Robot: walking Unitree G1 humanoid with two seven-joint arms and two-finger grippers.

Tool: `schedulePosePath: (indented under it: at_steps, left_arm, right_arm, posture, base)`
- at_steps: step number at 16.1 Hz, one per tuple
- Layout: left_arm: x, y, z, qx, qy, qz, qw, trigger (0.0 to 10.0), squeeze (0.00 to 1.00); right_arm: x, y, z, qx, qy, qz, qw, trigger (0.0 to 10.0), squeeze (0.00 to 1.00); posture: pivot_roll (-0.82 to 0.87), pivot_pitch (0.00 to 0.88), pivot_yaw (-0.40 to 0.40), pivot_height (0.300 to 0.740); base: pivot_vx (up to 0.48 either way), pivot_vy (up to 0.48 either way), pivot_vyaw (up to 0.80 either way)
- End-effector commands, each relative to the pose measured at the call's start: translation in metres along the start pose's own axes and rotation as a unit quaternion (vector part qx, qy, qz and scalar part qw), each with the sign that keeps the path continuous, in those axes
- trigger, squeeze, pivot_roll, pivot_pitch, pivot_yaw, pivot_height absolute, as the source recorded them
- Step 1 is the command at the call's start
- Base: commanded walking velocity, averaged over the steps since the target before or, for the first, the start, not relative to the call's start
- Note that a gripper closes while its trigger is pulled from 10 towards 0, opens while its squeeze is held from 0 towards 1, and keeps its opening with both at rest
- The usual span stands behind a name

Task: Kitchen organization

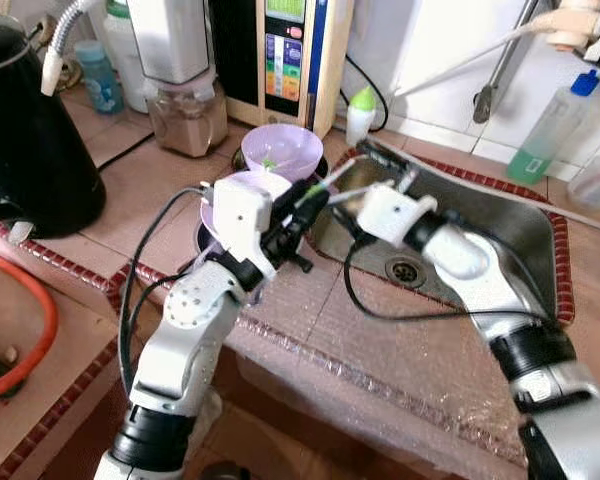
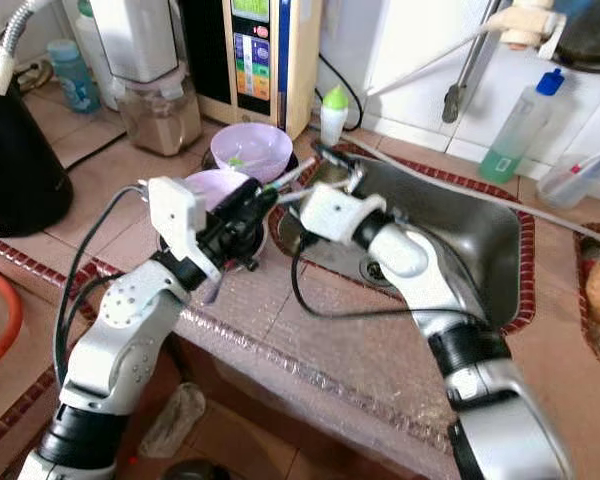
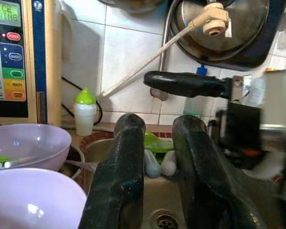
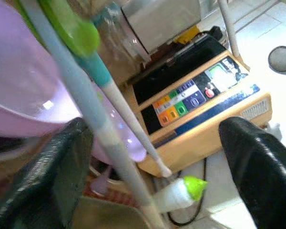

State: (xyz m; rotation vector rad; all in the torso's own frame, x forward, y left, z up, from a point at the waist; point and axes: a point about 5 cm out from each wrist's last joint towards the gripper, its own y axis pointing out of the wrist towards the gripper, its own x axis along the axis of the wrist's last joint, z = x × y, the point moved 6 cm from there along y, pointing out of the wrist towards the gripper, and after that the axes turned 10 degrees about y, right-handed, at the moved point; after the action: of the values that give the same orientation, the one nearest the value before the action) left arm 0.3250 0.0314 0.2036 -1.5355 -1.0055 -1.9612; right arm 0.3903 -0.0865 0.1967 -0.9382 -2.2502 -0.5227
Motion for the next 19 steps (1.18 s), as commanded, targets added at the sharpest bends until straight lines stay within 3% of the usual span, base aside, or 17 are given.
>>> schedulePosePath:
  at_steps: [1,4,6,8,15,16,17,18,19]
  left_arm:
    - [-0.002,0.0,-0.002,-0.006,0.006,0.007,1.0,0.5,0.0]
    - [0.0,-0.001,0.006,0.014,0.021,0.004,1.0,0.8,0.0]
    - [0.005,-0.002,0.021,0.055,0.037,-0.008,0.998,0.7,0.0]
    - [0.006,-0.003,0.029,0.071,0.041,-0.011,0.997,1.4,0.0]
    - [0.002,-0.001,0.019,0.053,0.03,-0.008,0.998,1.2,0.0]
    - [0.0,-0.001,0.016,0.047,0.029,-0.004,0.998,1.2,0.0]
    - [-0.002,-0.001,0.012,0.038,0.028,0.0,0.999,1.5,0.0]
    - [-0.003,-0.001,0.011,0.037,0.03,0.003,0.999,1.6,0.0]
    - [-0.004,-0.002,0.01,0.038,0.03,0.004,0.999,1.7,0.0]
  right_arm:
    - [-0.01,0.001,0.001,0.012,-0.032,0.023,0.999,0.0,0.0]
    - [-0.025,0.001,-0.005,0.0,-0.054,0.052,0.997,0.0,0.0]
    - [-0.03,0.0,-0.009,-0.012,-0.06,0.063,0.996,0.0,0.0]
    - [-0.028,0.0,-0.011,-0.026,-0.051,0.049,0.997,0.0,0.0]
    - [-0.023,0.006,-0.004,-0.031,-0.044,0.033,0.998,0.0,0.0]
    - [-0.022,0.008,-0.006,-0.033,-0.05,0.031,0.998,2.2,0.0]
    - [-0.021,0.01,-0.008,-0.037,-0.062,0.028,0.997,8.5,0.0]
    - [-0.019,0.011,-0.011,-0.044,-0.067,0.023,0.996,10.0,0.0]
    - [-0.018,0.012,-0.013,-0.049,-0.071,0.02,0.996,10.0,0.0]
  posture:
    - [0.04,0.01,-0.038,0.74]
    - [0.04,0.012,-0.043,0.74]
    - [0.04,0.013,-0.042,0.74]
    - [0.04,0.014,-0.041,0.74]
    - [0.04,0.016,-0.039,0.74]
    - [0.04,0.015,-0.04,0.74]
    - [0.04,0.016,-0.04,0.74]
    - [0.04,0.016,-0.039,0.74]
    - [0.04,0.018,-0.038,0.74]
  base:
    - [0.0,0.0,0.0]
    - [0.0,0.0,0.0]
    - [0.0,0.0,0.0]
    - [0.0,0.0,0.0]
    - [0.0,0.0,0.0]
    - [0.0,0.0,0.0]
    - [0.0,0.0,0.0]
    - [0.0,0.0,0.0]
    - [0.0,0.0,0.0]
